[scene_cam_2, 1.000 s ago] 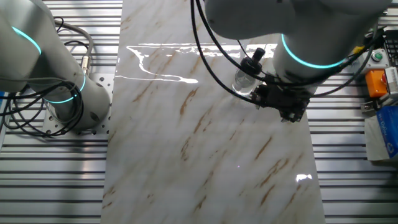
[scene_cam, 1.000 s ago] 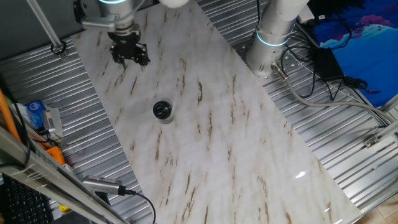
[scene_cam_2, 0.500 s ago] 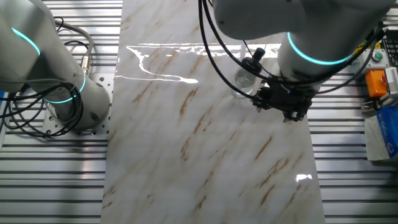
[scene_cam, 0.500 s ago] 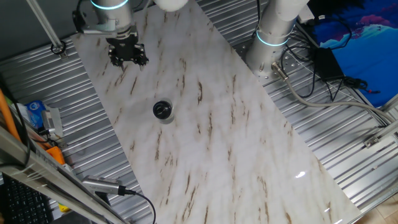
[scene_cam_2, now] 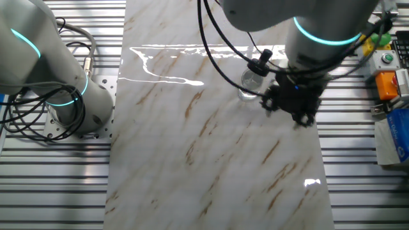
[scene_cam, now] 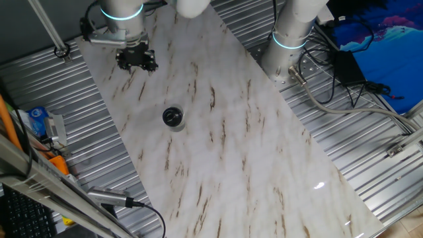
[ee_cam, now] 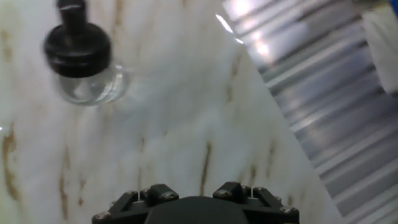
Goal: Unscrew the lid from the jar
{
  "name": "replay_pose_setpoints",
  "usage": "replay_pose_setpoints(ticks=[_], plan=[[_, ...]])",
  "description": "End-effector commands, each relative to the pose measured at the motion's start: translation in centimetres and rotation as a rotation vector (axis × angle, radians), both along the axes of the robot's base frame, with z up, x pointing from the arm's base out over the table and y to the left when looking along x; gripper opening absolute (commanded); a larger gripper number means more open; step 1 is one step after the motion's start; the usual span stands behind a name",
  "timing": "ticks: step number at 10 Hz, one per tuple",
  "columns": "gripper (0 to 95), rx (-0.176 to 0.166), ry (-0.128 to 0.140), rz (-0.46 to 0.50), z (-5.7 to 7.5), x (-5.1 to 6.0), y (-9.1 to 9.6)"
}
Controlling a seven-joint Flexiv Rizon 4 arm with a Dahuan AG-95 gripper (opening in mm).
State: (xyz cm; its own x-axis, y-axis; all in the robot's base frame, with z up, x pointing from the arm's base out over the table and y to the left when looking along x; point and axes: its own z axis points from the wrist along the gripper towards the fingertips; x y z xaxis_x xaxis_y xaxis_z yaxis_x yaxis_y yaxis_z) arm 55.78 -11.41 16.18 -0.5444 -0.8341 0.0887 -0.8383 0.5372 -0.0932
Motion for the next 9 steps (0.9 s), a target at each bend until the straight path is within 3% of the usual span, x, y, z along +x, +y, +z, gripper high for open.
replay_pose_setpoints(ticks=[1,2,4,5,9], plan=[[57.0,0.076,-0.007,0.054,-0.6,4.3,-4.9],[38.0,0.074,-0.008,0.057,-0.9,5.1,-6.1],[38.0,0.057,-0.009,0.036,-1.5,5.6,-6.2],[38.0,0.053,-0.015,-0.033,-1.8,5.8,-5.9],[38.0,0.042,-0.016,-0.047,-1.9,5.8,-5.7]])
